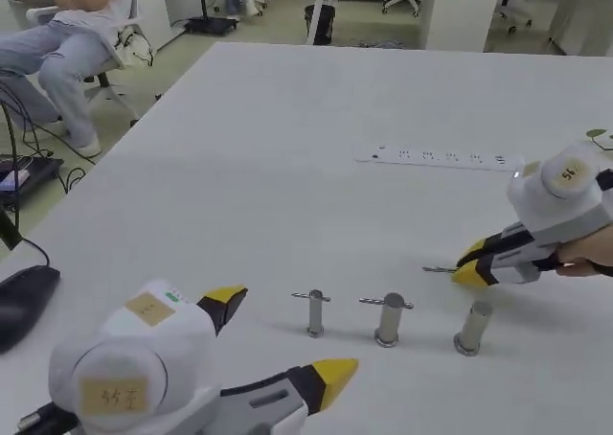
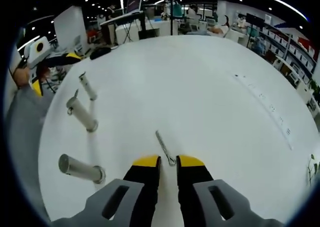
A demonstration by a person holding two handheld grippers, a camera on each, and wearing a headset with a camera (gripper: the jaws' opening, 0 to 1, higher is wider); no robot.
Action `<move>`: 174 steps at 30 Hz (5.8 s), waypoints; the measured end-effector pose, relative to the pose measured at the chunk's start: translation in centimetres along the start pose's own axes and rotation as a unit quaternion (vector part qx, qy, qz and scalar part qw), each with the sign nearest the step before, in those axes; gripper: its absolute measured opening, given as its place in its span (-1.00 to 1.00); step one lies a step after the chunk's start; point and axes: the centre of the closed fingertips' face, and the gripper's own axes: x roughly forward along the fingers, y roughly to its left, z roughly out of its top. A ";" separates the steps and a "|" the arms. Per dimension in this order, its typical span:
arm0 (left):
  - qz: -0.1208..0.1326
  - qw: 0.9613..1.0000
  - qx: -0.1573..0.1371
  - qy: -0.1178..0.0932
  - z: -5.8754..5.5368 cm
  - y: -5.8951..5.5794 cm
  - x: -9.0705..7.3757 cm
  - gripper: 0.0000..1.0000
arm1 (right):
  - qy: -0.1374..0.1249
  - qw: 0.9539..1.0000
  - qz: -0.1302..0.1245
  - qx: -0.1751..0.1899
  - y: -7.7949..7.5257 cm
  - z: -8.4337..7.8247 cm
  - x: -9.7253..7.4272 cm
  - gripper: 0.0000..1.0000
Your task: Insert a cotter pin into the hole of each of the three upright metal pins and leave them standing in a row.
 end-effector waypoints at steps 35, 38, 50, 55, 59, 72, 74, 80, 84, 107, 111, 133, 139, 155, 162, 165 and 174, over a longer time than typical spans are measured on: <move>0.001 1.000 0.004 0.009 -0.1 0.0 -0.2 0.45 | 0.111 0.987 0.010 -0.116 0.1 0.0 0.0 -0.94; 0.001 1.000 0.003 0.014 -0.2 0.1 -0.2 0.43 | 0.110 0.987 0.005 -0.118 0.0 0.1 -0.1 -0.94; -0.007 1.000 0.004 0.008 1.1 -0.6 -0.3 0.33 | 0.086 0.986 -0.022 -0.142 0.4 1.7 -2.0 -0.95; -0.014 1.000 -0.005 0.005 1.7 -0.9 -0.2 0.24 | 0.070 0.984 -0.032 -0.159 1.3 2.7 -3.1 -0.95; -0.021 1.000 -0.016 0.001 2.2 -1.2 -0.2 0.16 | 0.058 0.982 -0.038 -0.178 2.1 3.5 -4.0 -0.95; -0.051 0.998 -0.033 -0.002 4.0 -2.6 0.7 -0.04 | 0.013 0.971 -0.042 -0.235 6.0 6.8 -6.3 -0.95; -0.056 0.998 -0.042 0.001 4.0 -2.8 0.8 -0.11 | 0.006 0.969 -0.039 -0.244 6.7 7.3 -6.6 -0.95; -0.069 0.995 -0.066 0.003 4.2 -3.7 1.1 -0.25 | -0.014 0.963 -0.032 -0.268 8.8 8.5 -7.2 -0.95; -0.080 0.994 -0.081 0.002 4.5 -4.3 1.2 -0.35 | -0.025 0.959 -0.025 -0.282 10.2 9.0 -7.3 -0.95; -0.113 0.977 -0.178 -0.012 5.7 -6.1 2.0 -0.73 | -0.056 0.945 0.013 -0.322 15.8 10.1 -6.9 -0.95; -0.110 0.973 -0.201 -0.012 5.7 -5.9 2.1 -0.83 | -0.061 0.945 0.015 -0.322 16.2 10.3 -6.9 -0.95; -0.111 0.962 -0.251 -0.013 5.5 -5.7 2.0 -0.98 | -0.078 0.946 0.008 -0.314 16.6 10.8 -6.9 -0.95; -0.115 0.962 -0.248 -0.019 5.5 -5.6 2.0 -0.99 | -0.086 0.951 0.014 -0.298 16.7 10.8 -6.8 -0.93; -0.126 0.975 -0.184 -0.008 4.9 -5.5 1.5 -0.99 | -0.136 0.982 0.086 -0.094 17.0 10.0 -7.8 -0.67; -0.158 0.979 -0.133 0.007 4.3 -6.4 0.9 -0.99 | -0.154 0.976 0.154 -0.022 18.0 9.1 -9.1 -0.63; -0.178 0.977 -0.114 0.009 4.1 -7.2 0.6 -0.99 | -0.157 0.972 0.174 -0.008 18.4 8.8 -9.4 -0.62; -0.239 0.968 -0.082 0.001 4.6 -9.6 -0.1 -0.99 | -0.149 0.963 0.223 0.007 19.7 7.3 -10.0 -0.64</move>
